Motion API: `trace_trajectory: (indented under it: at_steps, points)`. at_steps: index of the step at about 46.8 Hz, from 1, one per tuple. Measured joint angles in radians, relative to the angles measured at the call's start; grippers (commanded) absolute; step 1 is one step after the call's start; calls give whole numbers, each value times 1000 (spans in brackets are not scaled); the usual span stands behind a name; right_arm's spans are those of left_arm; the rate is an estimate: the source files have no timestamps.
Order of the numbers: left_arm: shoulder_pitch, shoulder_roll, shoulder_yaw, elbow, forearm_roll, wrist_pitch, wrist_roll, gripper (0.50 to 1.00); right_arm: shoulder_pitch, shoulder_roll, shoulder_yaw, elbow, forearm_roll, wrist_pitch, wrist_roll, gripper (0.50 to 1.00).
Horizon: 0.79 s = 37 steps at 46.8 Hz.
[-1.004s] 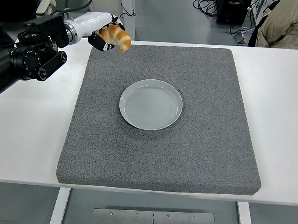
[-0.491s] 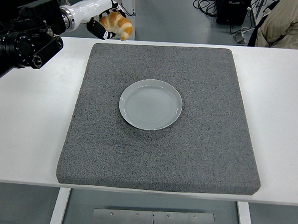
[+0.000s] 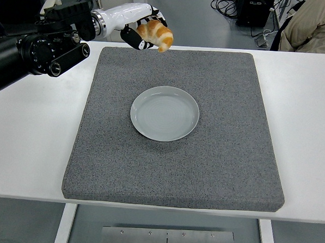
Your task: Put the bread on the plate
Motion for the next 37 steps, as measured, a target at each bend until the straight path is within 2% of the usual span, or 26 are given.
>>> trace_trajectory:
  at_steps: [10, 22, 37]
  points:
    - [0, 2, -21, -86, 6, 15, 1, 507, 0, 0, 0, 0, 0, 0, 0, 1000]
    - [-1, 9, -32, -201, 54, 75, 11, 510, 0, 0, 0, 0, 0, 0, 0, 1000]
    - [15, 4, -39, -215, 79, 78, 12, 511, 0, 0, 0, 0, 0, 0, 0, 1000]
